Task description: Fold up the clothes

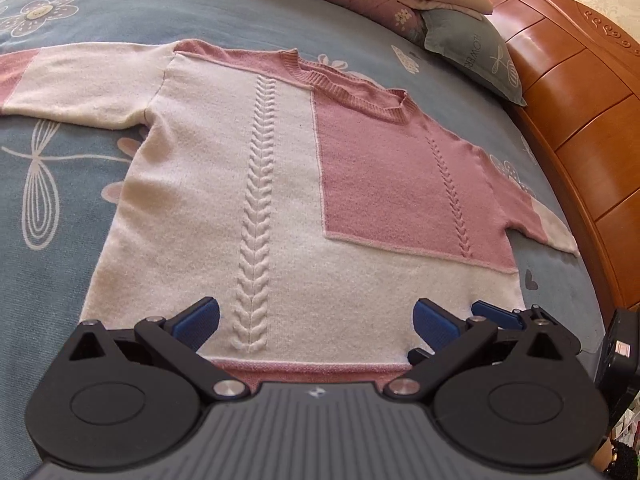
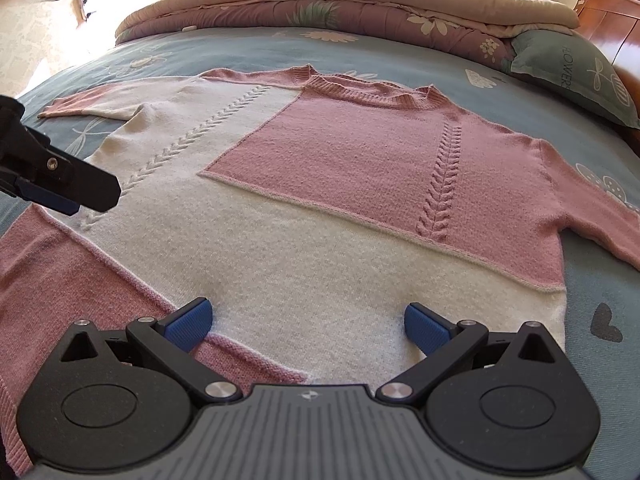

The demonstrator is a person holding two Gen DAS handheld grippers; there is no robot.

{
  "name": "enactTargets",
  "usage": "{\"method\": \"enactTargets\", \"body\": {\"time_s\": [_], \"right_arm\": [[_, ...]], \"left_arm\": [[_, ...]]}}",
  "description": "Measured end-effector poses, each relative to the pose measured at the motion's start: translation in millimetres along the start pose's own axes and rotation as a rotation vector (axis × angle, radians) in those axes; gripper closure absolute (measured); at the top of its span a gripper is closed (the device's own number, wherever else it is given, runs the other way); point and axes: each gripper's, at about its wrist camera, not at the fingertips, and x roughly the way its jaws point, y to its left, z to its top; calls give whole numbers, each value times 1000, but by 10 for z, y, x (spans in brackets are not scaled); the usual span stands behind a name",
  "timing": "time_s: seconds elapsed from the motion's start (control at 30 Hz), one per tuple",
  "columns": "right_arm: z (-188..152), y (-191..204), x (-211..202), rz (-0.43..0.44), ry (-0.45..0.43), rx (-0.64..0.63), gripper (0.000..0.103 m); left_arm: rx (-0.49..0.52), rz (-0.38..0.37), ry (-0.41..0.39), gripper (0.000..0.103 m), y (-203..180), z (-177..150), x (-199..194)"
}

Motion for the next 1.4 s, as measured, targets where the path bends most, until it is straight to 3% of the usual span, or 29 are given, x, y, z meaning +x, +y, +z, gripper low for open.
{"method": "enactTargets", "body": {"time_s": [0.23, 0.33, 0.43, 0.57, 0.93, 1.1, 1.27, 1.4], "right_arm": [[-4, 23, -23, -15, 1, -14, 0], [19, 19, -19, -12, 2, -24, 0], [32, 14, 1, -10, 8, -7, 0], [28, 14, 42, -7, 1, 18, 0], [91, 97, 89, -69, 24, 67, 0], [143, 134, 104, -98, 56, 85, 0], [232, 137, 133, -112, 124, 103, 0], [269, 148, 153, -120, 159, 113, 0]], "left_arm": [[-7, 108, -127, 1, 480, 806, -283], [-54, 157, -180, 1, 851, 1199, -405], [-121, 173, -206, 1, 1244, 1490, -468], [-247, 114, -224, 1, 1730, 1716, -373], [-390, -12, -209, 1, 2594, 1890, 206], [-421, -68, -242, 1, 2967, 1861, 130], [-467, -24, -310, 1, 3445, 1803, -194], [-512, 102, -376, 1, 3841, 1735, -437]]}}
